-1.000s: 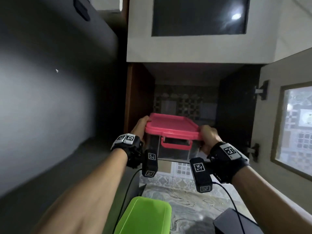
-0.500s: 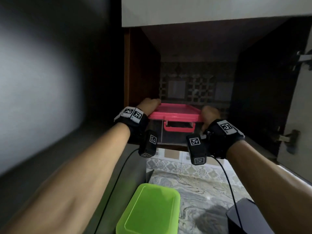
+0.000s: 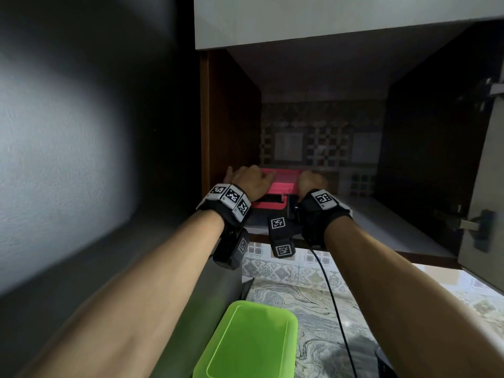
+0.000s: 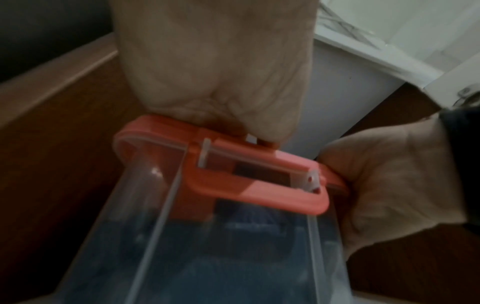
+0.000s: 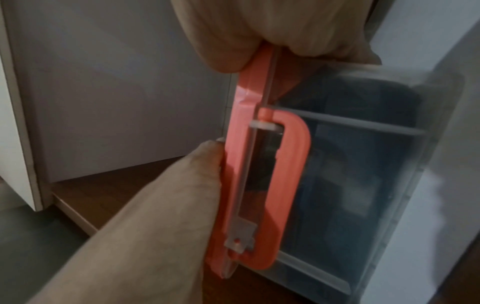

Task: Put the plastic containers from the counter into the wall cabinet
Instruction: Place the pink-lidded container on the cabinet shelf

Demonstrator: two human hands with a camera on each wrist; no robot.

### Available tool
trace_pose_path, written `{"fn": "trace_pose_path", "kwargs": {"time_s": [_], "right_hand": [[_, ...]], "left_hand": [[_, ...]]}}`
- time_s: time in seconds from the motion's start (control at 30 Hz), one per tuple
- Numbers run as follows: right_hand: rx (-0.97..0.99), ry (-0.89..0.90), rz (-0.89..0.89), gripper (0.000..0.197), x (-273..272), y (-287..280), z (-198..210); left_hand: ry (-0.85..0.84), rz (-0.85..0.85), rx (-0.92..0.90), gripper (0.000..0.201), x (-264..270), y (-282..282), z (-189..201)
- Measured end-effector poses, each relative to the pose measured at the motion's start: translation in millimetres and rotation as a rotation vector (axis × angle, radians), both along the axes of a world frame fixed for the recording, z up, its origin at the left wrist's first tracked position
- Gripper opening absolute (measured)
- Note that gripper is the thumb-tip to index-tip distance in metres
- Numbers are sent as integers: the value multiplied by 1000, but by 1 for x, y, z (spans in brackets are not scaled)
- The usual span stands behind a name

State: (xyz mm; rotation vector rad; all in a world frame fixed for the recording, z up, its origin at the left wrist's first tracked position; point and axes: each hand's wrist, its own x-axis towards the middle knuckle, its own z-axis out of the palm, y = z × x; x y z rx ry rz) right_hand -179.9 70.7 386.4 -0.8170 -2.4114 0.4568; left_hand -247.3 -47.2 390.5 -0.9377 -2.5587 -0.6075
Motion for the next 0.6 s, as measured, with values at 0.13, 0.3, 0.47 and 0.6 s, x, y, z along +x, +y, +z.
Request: {"fn": "trace_pose_path", "kwargs": {"time_s": [0.13,0.3,0.47,0.6], "right_hand": [[-65,56,15,40,-2,-2,-2],[-520,377,186,44,9,-7,-18],[-622,791,127,45,40,-22,-47],[-577,882,180,23,70,-45,-93]], "left_hand": [[29,42,31,58,4,-7,-7],[49,-9,146,49,10,-19,-17],[207,-76,394,42,32,-47,-56],[417,-44,678,39,54,-72,-121]]}}
